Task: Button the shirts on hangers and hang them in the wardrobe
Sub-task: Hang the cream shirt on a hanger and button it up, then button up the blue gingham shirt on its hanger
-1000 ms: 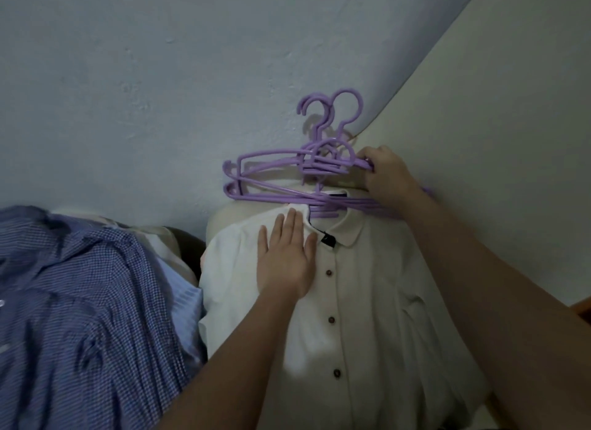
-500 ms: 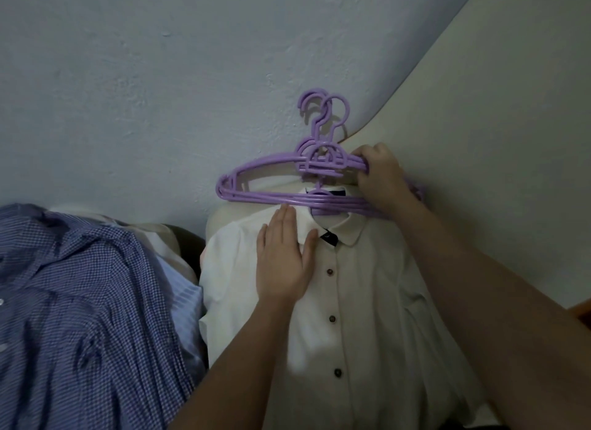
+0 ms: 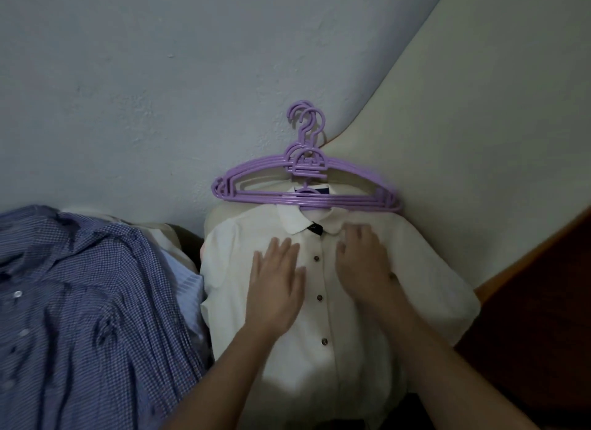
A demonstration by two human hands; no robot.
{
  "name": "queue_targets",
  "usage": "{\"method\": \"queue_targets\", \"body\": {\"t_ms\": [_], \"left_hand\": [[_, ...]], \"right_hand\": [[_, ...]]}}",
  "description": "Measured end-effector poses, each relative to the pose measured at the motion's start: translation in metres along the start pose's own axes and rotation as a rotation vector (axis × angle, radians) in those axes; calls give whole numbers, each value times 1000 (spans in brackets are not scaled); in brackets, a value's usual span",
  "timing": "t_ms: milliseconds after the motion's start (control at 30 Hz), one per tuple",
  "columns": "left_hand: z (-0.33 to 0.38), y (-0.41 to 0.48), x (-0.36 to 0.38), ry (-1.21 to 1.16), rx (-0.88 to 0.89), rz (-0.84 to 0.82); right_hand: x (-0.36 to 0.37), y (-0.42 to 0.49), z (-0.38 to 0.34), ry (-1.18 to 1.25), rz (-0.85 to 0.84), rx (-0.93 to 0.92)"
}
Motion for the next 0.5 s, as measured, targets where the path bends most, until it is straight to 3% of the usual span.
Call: {"method": "queue_targets", "body": {"t_ms": [67,167,300,400,500], "left_hand": [[-2,-26,20,136,-28,-134],[-18,-40,20,249,-44,-199],[-32,-50,-3,209,-113,-271],[-20,-64,-37,216,-34,-246],[-32,-85,-81,209,-21,-132]], "right_hand": [[21,-24,17,-145,-112,44],[43,-31,44,-173,-235,59],[8,-37,36,-273,-145,67],[-23,-46,12,-310,-5,50],[-47,-58,-53,-347,203,-137]]}}
Point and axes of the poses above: each hand's wrist, its own y-axis towards the middle knuckle, its own x-axis out of the palm, z = x × y, the point moved 10 cm from there along y, towards the middle knuckle, and after that the axes turned 5 degrees about -z, right-handed, at the moved point
